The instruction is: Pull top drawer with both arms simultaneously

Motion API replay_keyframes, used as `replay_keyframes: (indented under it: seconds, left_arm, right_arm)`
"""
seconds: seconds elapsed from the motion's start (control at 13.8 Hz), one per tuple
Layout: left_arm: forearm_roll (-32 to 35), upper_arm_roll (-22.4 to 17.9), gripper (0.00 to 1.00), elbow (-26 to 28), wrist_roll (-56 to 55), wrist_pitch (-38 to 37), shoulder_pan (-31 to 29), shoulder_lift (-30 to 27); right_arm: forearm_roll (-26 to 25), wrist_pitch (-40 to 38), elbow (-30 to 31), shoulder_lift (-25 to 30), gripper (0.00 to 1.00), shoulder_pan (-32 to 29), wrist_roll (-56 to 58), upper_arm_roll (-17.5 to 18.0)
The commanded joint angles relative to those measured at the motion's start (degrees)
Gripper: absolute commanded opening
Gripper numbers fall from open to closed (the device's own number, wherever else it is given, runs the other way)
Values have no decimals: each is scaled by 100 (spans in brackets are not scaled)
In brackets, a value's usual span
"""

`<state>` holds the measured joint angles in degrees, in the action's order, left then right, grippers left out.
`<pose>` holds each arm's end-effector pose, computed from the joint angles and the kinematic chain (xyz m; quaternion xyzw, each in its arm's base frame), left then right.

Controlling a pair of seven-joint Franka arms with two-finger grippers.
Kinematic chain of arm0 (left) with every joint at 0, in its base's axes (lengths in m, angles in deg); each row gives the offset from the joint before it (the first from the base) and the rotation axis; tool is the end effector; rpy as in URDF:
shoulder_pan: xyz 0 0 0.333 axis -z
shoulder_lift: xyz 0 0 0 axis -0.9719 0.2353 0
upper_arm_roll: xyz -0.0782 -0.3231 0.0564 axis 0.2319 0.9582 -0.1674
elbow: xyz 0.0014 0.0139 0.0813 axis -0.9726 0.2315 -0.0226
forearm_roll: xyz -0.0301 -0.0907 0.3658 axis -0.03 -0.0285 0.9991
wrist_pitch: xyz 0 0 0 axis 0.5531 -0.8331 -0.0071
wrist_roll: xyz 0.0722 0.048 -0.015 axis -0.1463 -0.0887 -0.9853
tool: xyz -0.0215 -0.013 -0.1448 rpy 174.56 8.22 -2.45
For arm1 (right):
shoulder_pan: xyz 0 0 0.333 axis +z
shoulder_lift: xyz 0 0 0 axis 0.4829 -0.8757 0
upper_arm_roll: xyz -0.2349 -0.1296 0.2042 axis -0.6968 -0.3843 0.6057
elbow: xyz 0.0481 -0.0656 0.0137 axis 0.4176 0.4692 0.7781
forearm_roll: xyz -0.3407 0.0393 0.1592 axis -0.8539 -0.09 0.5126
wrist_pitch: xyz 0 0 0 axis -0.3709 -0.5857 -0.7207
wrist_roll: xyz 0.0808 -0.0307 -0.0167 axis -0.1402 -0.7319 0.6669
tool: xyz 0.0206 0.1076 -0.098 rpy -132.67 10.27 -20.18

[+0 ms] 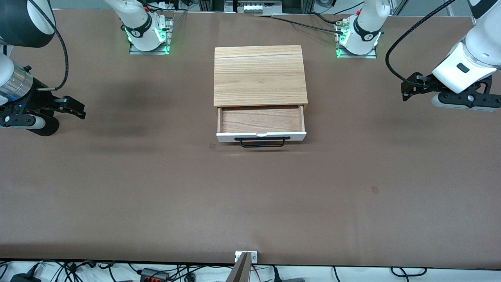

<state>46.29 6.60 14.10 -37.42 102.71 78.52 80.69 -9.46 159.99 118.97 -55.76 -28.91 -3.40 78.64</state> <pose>0.5356 -0.0613 0.5839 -0.9982 0.0502 0.0175 0.0294 0.5657 0.0031 0.5216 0.9998 -0.0133 -0.0017 0.0129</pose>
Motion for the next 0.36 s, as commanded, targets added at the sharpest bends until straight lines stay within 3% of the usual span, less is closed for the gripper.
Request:
replay_keyframes:
  seconds: [0.0,0.29]
  left_arm:
    - [-94,8,100,-168,33,-132,-10,64]
    - [-94,8,100,-168,16,-132,-10,64]
  right_arm:
    - [-29,-83,-42,57,100,-23,-29,51]
    - [-38,-75,-50,49,100,-23,-29,51]
